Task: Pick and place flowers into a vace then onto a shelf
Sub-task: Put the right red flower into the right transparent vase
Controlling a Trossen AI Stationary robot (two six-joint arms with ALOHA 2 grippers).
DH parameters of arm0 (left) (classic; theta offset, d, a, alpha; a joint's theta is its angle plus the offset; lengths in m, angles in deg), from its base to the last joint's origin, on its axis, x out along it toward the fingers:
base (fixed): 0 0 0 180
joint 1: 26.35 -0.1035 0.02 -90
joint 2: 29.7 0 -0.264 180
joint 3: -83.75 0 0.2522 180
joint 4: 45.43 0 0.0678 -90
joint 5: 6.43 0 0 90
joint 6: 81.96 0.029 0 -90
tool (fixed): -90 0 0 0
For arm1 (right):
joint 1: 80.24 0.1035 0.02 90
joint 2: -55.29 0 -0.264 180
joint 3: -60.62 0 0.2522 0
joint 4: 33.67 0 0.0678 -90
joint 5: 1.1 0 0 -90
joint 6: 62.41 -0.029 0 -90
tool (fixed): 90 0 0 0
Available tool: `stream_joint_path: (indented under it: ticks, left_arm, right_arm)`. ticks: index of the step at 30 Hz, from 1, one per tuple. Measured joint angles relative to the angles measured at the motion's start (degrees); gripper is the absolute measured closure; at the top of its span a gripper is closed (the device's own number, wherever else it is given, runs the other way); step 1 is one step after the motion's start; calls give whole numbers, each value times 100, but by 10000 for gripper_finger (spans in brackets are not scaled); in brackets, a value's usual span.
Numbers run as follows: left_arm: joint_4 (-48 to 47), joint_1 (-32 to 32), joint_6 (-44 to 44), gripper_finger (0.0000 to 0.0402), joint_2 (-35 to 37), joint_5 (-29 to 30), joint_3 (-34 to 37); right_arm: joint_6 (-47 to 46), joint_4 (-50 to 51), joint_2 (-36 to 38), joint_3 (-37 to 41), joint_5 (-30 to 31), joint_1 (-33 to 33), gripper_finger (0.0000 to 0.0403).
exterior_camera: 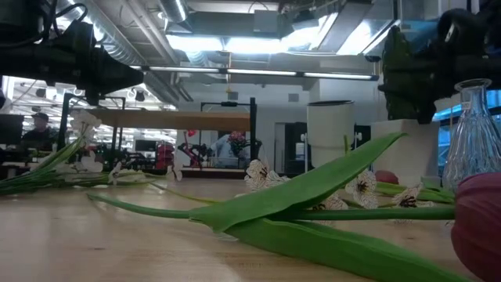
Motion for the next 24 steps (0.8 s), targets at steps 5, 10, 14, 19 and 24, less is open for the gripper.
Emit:
stream_joint_path:
  ticks: [5, 10, 14, 19, 24]
  left_arm:
    - [2, 0, 0, 329, 0, 0, -2]
    - [0, 0, 1, 329, 0, 0, -2]
    - [2, 0, 0, 329, 0, 9, -2]
    - [0, 0, 0, 329, 0, 39, -2]
    - [0, 0, 1, 329, 0, 40, 0]
  right_arm:
    - [-10, -175, 0, 0, 4, 0, 217]
    - [272, -158, 0, 0, 354, 0, 217]
    - [393, -5, -24, -140, 523, 0, 218]
    - [689, 814, -378, -896, 846, 2, 218]
    - [597, 2033, -1289, -2085, 907, 31, 218]
